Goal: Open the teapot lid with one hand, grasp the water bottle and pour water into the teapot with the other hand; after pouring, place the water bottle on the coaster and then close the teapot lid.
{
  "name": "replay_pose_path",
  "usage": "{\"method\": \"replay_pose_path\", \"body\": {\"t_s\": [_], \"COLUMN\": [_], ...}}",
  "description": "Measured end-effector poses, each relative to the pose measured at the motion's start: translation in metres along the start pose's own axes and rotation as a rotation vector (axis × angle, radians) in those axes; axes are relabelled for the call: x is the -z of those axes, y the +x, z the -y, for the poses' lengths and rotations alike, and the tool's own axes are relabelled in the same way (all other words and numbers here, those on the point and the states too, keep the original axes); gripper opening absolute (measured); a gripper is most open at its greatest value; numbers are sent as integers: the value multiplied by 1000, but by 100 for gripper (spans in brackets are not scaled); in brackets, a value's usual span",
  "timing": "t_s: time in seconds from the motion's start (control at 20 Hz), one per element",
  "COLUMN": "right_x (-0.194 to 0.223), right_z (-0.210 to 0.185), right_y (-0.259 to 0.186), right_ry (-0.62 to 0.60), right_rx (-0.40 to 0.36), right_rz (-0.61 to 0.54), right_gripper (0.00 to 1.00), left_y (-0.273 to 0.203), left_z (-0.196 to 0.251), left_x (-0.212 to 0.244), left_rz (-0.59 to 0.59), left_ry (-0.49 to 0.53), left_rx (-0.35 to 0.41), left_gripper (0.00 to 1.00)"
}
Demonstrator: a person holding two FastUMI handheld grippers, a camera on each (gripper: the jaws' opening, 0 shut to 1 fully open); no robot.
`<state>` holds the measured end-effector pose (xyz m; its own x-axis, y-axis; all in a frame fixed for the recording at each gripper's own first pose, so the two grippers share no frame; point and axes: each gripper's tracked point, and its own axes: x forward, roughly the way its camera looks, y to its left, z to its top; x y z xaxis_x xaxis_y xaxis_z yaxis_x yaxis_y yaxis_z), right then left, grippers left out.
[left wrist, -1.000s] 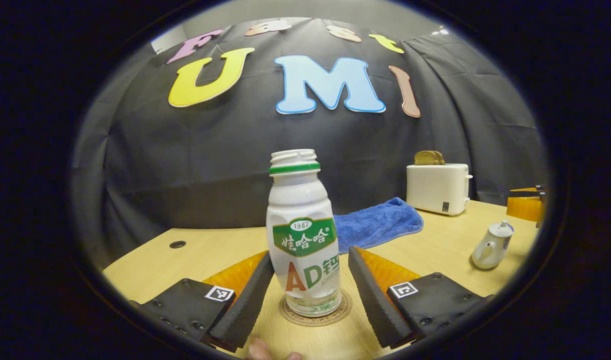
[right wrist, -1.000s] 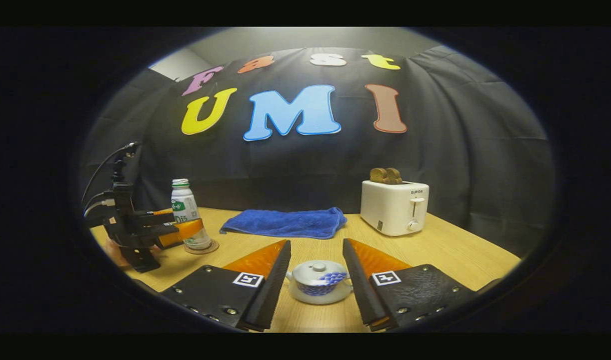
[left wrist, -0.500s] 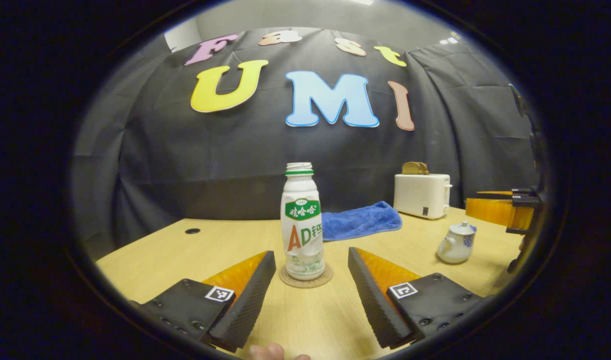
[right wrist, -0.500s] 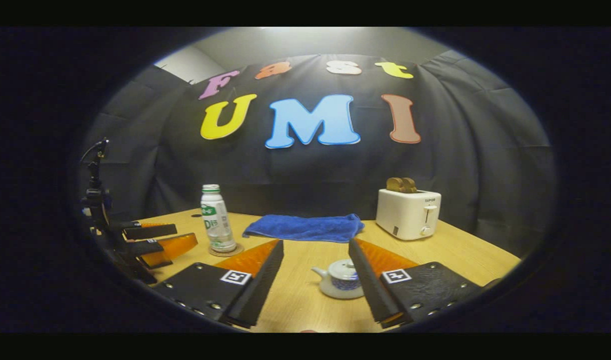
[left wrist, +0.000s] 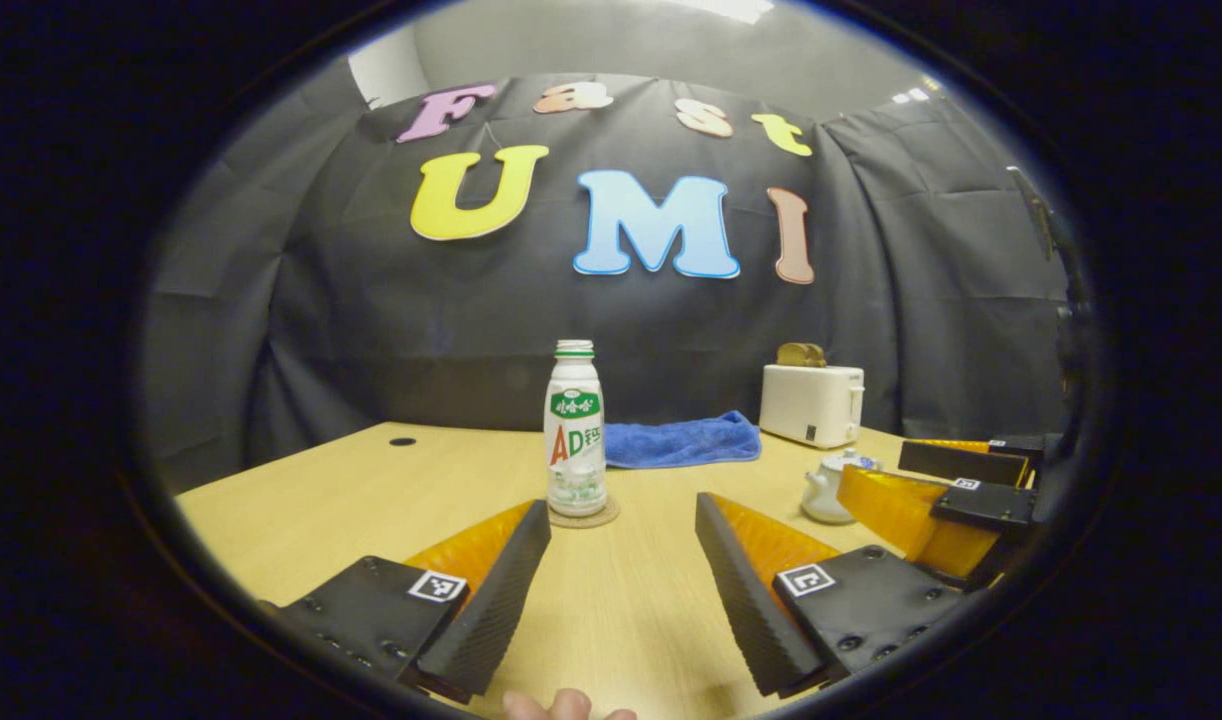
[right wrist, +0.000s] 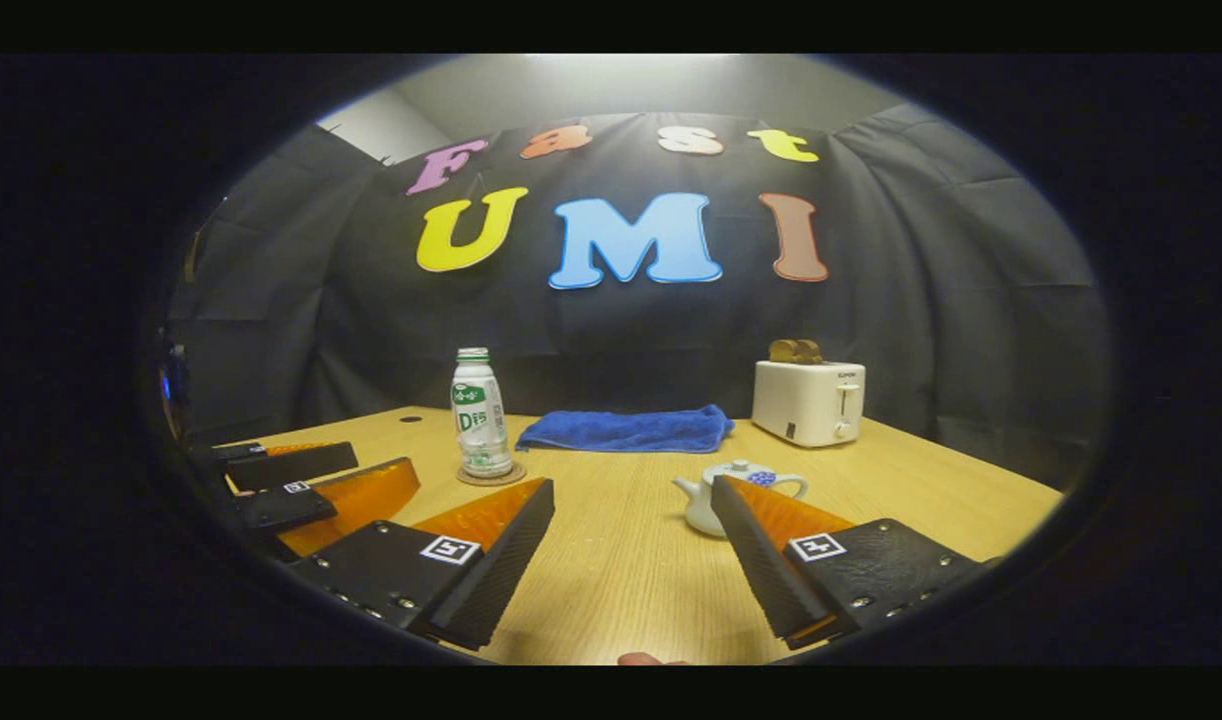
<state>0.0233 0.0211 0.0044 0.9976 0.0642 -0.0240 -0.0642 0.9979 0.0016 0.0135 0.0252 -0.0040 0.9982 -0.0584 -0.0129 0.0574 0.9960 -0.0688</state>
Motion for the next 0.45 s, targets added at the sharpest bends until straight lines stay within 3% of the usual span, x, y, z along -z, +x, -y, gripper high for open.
{"method": "replay_pose_path", "body": {"t_s": [0.15, 0.3, 0.4, 0.45], "right_x": [1, 5, 4, 5], "right_z": [-1, 9, 9, 9], "right_y": [-9, -8, -8, -8], "right_ry": [-8, -9, -6, -9], "right_rx": [21, 76, 93, 92], "right_rz": [31, 23, 23, 23], "right_gripper": [96, 97, 96, 96], "left_y": [-9, -12, -12, -10], "left_z": [14, 40, 29, 27], "left_x": [-5, -1, -1, 0], "left_rz": [13, 15, 10, 12], "left_ry": [44, 54, 56, 56], "left_rx": [-16, 38, 7, 2], "left_gripper": [100, 100, 100, 89]}}
